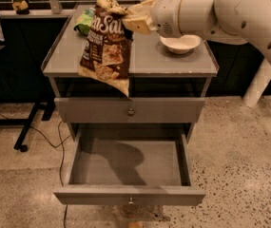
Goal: Pick brown chip bag from middle drawer and place on counter
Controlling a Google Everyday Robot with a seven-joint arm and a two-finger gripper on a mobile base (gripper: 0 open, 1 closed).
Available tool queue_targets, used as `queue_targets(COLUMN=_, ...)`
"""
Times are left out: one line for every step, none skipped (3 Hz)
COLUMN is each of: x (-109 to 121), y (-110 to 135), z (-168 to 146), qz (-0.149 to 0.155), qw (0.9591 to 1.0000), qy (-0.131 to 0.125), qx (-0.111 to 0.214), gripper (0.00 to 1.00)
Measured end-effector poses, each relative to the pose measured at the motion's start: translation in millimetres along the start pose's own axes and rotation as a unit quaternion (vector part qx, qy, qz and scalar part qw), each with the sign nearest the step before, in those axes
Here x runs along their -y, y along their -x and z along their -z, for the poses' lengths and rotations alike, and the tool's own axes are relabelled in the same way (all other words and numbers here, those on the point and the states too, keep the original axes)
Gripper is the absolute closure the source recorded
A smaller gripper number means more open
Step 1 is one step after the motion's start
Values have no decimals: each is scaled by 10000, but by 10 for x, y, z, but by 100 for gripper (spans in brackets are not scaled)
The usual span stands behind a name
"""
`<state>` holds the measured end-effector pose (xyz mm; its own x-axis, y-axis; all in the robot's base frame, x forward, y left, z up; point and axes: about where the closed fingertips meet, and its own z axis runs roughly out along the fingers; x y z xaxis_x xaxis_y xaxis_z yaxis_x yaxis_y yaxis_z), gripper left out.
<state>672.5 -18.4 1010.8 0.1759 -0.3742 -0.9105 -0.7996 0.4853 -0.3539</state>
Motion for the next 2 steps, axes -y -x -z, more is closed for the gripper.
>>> queue_targets(x=208, y=-59, z=-100, qz=6, qw=9999, qy=-118, qx=55, gripper=100)
queue_targets(x=489, y=-90, z=-202, qz=47, qw=9997, qy=-241, qx=69, gripper=100)
